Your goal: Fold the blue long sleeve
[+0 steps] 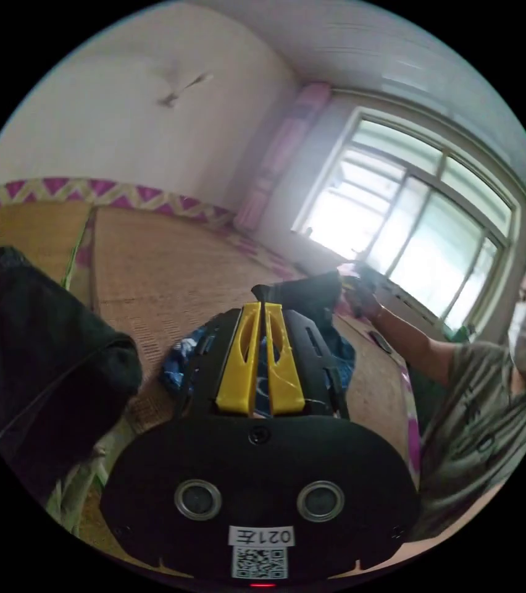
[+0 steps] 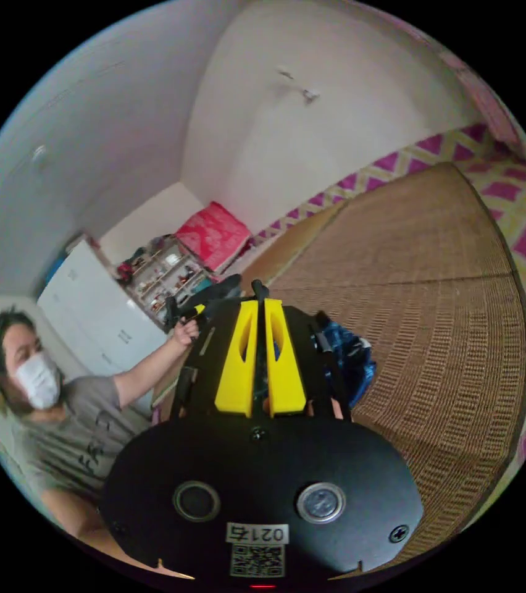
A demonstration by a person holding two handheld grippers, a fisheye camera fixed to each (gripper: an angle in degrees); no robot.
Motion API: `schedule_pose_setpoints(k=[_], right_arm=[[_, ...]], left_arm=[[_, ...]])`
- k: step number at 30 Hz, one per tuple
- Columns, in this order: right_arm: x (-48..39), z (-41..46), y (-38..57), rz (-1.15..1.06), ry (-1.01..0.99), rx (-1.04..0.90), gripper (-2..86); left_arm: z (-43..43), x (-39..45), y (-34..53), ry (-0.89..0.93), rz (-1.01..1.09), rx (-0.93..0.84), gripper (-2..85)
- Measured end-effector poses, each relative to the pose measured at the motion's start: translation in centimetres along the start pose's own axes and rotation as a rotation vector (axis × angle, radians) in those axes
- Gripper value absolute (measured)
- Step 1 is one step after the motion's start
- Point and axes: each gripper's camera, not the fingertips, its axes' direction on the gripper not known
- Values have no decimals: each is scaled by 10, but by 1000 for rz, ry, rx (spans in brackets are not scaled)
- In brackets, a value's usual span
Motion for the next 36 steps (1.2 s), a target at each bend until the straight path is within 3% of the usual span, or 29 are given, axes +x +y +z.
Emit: schedule_pose_setpoints(k=[8, 15, 19, 25, 30, 33, 36], right_arm=[[-227, -65, 155, -280, -135, -106, -6], [-293, -31, 296, -116, -104, -269, -5], [-331, -36, 305, -152, -37, -195, -2], [-377, -11, 315, -137, 106, -339, 6], [-431, -18, 310, -138, 162, -301, 21], [-466, -29, 301, -170, 180, -213, 36], [-495, -27, 282, -246, 245, -155, 75]], left_arm=[[-106, 179, 125, 138, 66, -82, -10], [-108, 267, 253, 81, -164, -242, -10], [-119, 308, 262, 4, -111, -233, -10], [-118, 356, 291, -85, -99, -383, -10], [-134, 398, 307, -90, -89, -366, -9], [-150, 430, 312, -68, -66, -266, -7], [-155, 466, 313, -205, -60, -212, 1]])
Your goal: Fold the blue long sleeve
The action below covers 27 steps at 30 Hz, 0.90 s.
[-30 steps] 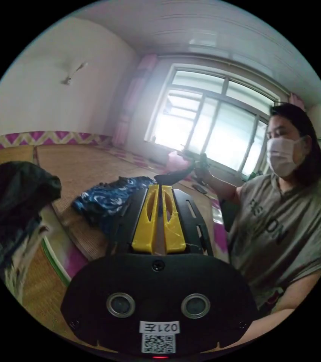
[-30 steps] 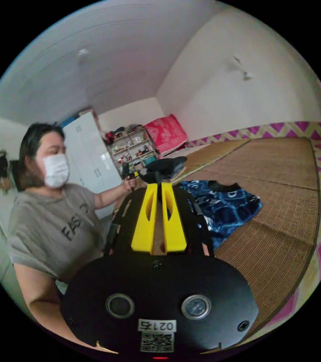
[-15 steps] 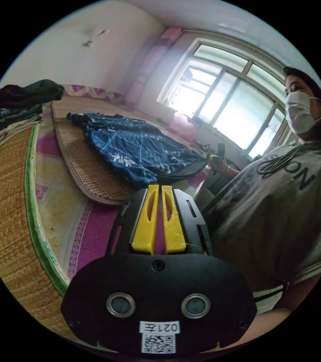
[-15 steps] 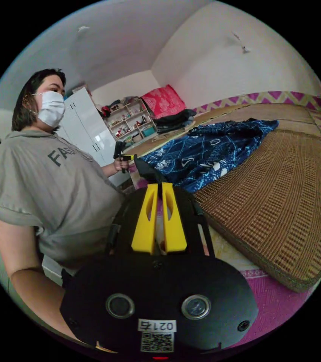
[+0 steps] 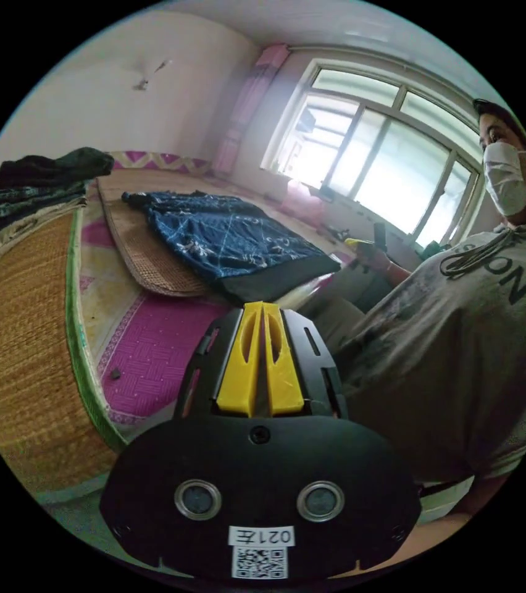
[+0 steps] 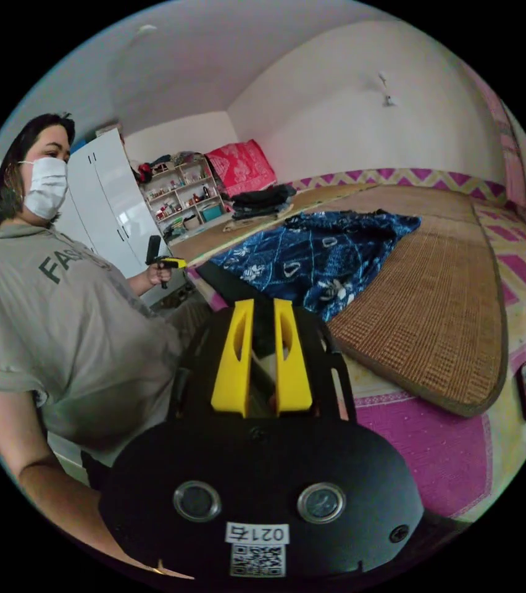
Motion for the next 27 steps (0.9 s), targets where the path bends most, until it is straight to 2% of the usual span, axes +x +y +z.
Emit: schedule_pose_setpoints(k=[3, 5, 8, 11, 15, 18, 24, 27], right_arm=[[-16, 12, -36, -99, 106, 15, 89], [-25, 33, -62, -185, 184, -29, 83], [-37, 84, -110, -317, 308, -123, 73], [-45, 148, -160, -416, 390, -171, 79], [-45, 255, -233, -489, 396, -245, 69], [-44, 336, -281, -550, 373, -300, 68], [-24, 456, -354, -542, 266, -390, 97], [-10, 485, -376, -514, 266, -399, 112]], left_arm=[[4, 34, -8, -155, 16, -19, 38], [8, 48, -18, -181, 6, -5, 48], [17, 58, -41, -256, -36, 84, 16], [39, 52, -73, -251, -40, 82, -4], [86, 40, -117, -365, 20, -21, -7], [110, 26, -139, -442, -31, -65, 1], [134, 3, -153, -354, -190, -57, 78], [142, 1, -156, -324, -200, -36, 57]])
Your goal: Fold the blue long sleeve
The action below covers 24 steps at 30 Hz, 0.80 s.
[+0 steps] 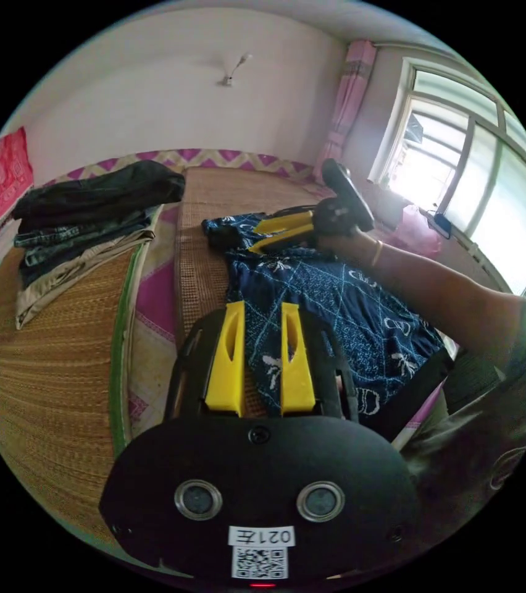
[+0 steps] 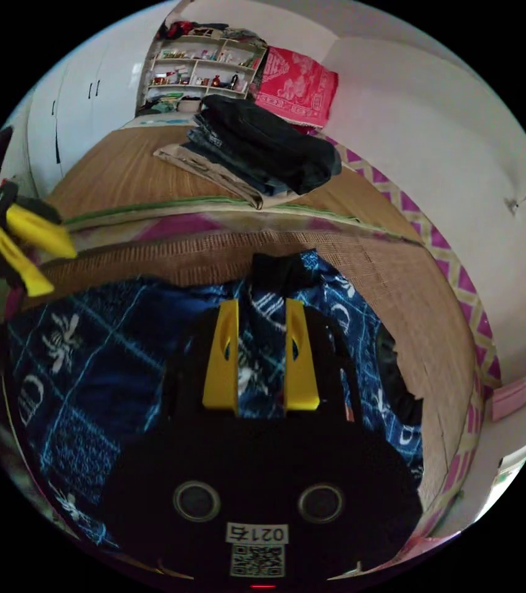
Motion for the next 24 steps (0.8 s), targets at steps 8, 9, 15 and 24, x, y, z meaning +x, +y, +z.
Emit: schedule_pose_setpoints(k=[8, 9, 15, 24], right_arm=[[54, 18, 11, 174, -66, -19, 25], [71, 1, 25, 232, -105, 46, 15], [179, -149, 154, 543, -149, 422, -3], [331, -405, 499, 986, 326, 556, -4]], left_arm=[[26, 20, -20, -10, 0, 24, -9], [30, 24, -25, -4, 5, 29, -9], [68, 62, -67, -23, 119, 12, -10], [149, 133, -134, 28, 246, -75, -10]])
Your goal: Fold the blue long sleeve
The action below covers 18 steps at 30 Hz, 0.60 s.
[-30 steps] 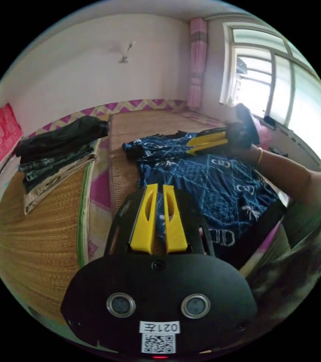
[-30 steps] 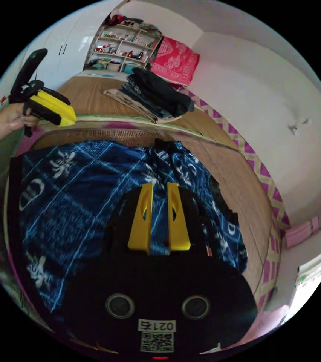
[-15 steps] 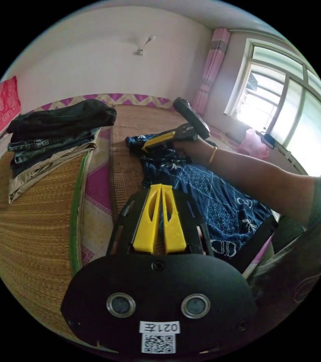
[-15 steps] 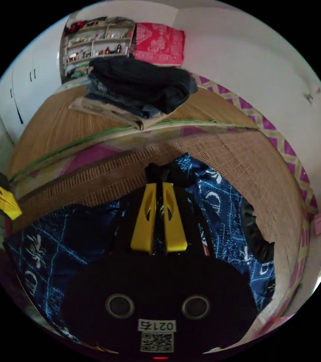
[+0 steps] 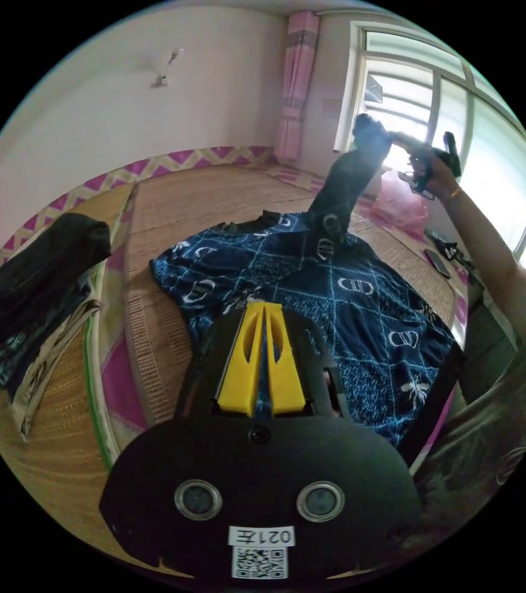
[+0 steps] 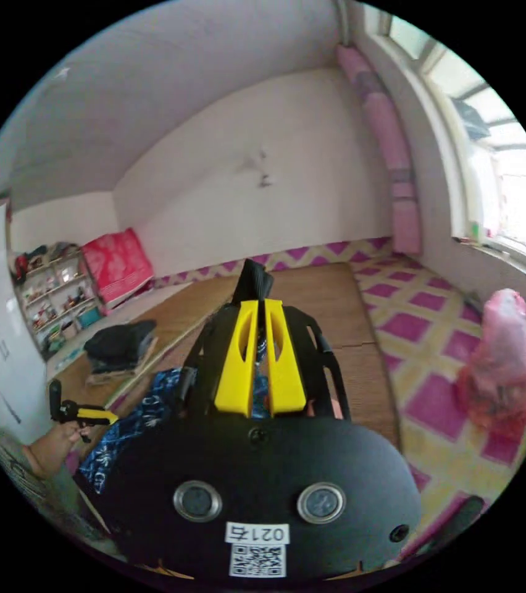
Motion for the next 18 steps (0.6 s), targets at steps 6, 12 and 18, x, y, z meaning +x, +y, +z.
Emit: schedule_pose_setpoints(k=[6, 12, 18], right_arm=[[233, -108, 51, 266, 223, -19, -5], [404, -157, 174, 645, 170, -56, -6], [464, -176, 222, 712, 93, -126, 1]], left_arm=[[49, 45, -46, 13, 62, -4, -10], [89, 79, -82, 47, 79, -50, -9], [105, 99, -106, 44, 111, -58, 3]])
